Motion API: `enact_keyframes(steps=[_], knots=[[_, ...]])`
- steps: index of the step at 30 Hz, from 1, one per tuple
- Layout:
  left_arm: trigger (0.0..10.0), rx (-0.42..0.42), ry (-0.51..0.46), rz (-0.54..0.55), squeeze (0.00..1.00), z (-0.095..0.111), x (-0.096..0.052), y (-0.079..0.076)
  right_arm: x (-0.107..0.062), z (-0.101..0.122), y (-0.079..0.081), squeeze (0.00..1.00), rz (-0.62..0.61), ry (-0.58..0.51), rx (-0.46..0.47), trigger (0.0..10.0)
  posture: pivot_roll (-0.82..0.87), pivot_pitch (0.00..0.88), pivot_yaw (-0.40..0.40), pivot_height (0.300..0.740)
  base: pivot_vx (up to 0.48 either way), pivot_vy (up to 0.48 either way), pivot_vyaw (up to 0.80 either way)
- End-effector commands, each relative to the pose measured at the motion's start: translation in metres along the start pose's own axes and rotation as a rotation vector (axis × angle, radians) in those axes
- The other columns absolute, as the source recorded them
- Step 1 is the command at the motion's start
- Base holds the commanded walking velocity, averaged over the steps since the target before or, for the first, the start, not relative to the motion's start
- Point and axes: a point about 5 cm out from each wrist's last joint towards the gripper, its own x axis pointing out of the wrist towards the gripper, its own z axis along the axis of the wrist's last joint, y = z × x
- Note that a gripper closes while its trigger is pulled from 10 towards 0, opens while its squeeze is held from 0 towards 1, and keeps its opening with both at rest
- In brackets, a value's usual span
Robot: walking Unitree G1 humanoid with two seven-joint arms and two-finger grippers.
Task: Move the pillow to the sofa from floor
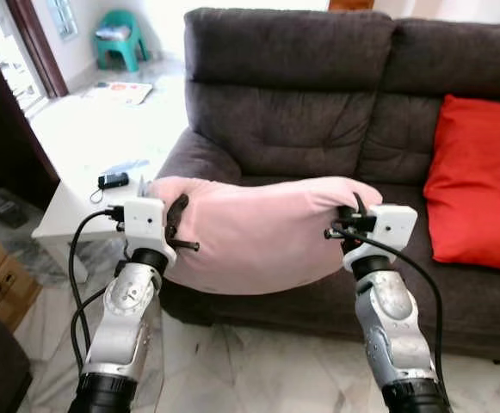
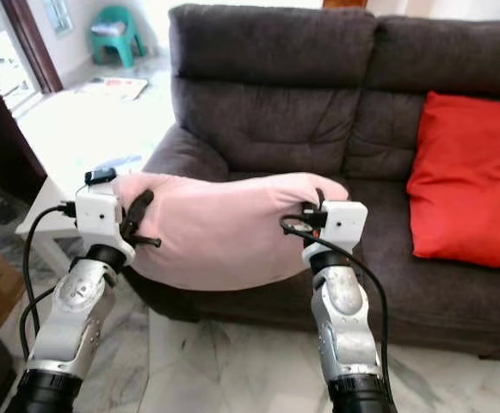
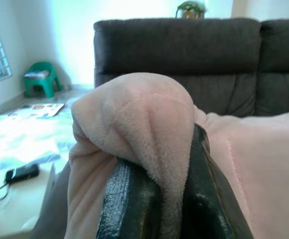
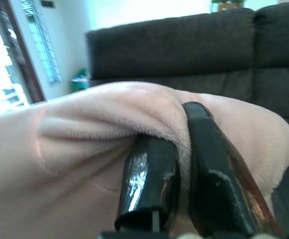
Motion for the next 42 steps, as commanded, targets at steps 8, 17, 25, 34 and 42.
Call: enact_keyframes(steps=[8, 17, 25, 34, 42], knots=[[10.0, 0.050, -0.077, 0.055, 0.00, 0.017, 0.004, 0.013, 0.006, 0.031, -0.007, 0.00, -0.041, -0.146, 0.008, 10.0, -0.01, 0.037, 0.003, 0.740, 0.405, 0.000, 0.00], [10.0, 0.048, -0.092, 0.055, 0.00, 0.021, 0.006, 0.012, 0.008, 0.032, -0.004, 0.00, -0.031, -0.143, 0.034, 10.0, -0.01, 0.044, -0.002, 0.740, 0.410, 0.000, -0.07], [10.0, 0.048, -0.096, 0.056, 0.00, 0.022, 0.006, 0.012, 0.008, 0.033, -0.003, 0.00, -0.029, -0.147, 0.016, 10.0, -0.01, 0.048, -0.003, 0.740, 0.411, 0.000, -0.28], [10.0, 0.046, -0.095, 0.047, 0.00, 0.022, 0.007, 0.010, 0.008, 0.033, -0.004, 0.00, -0.024, -0.136, 0.001, 10.0, -0.01, 0.048, -0.004, 0.740, 0.351, 0.000, 0.00], [10.0, -0.075, 0.028, -0.071, 0.00, 0.006, 0.003, -0.002, 0.015, 0.032, -0.008, 0.00, -0.020, -0.094, -0.054, 10.0, -0.01, 0.046, -0.009, 0.740, 0.000, 0.000, 0.00]])
